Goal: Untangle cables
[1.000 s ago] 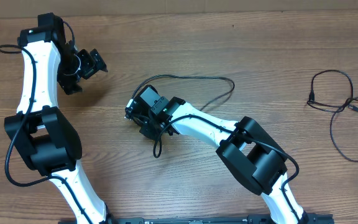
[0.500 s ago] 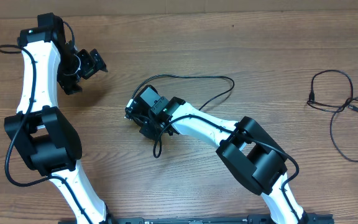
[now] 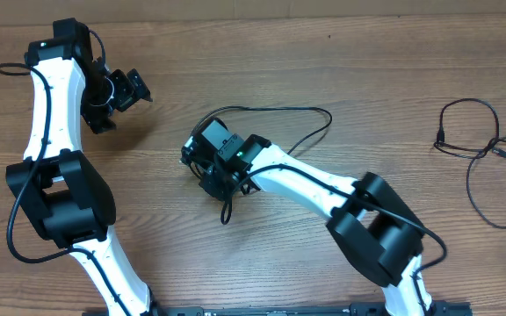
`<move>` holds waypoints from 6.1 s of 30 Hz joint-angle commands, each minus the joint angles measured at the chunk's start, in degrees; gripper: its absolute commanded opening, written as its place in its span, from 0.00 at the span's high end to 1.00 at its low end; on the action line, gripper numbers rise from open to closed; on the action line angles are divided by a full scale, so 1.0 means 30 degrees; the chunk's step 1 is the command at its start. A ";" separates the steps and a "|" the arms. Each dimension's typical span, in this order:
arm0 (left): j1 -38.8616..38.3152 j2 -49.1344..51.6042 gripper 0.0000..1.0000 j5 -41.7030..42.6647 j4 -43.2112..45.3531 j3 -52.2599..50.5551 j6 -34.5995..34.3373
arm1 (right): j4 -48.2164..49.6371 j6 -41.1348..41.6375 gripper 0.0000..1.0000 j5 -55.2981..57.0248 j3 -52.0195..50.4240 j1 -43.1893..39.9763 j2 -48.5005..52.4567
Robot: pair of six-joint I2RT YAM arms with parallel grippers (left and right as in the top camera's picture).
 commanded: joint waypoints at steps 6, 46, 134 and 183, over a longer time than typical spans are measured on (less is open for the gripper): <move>-0.0160 -0.0168 0.01 0.0160 0.0022 -0.0066 -0.0335 | 0.0182 0.0313 0.96 -0.0583 -0.0022 -0.0036 -0.1217; -0.0160 -0.0168 0.01 0.0160 0.0022 -0.0066 -0.0335 | 0.4197 0.0219 0.16 0.3803 0.0736 -0.0838 0.0874; -0.0160 -0.0168 0.00 0.0160 0.0022 -0.0066 -0.0335 | -0.1829 0.1661 0.96 -0.1829 0.1348 -0.1035 0.3024; -0.0160 -0.0168 0.00 0.0160 0.0022 -0.0066 -0.0335 | -0.8029 0.6513 0.96 0.0211 0.7796 -0.3432 -0.0175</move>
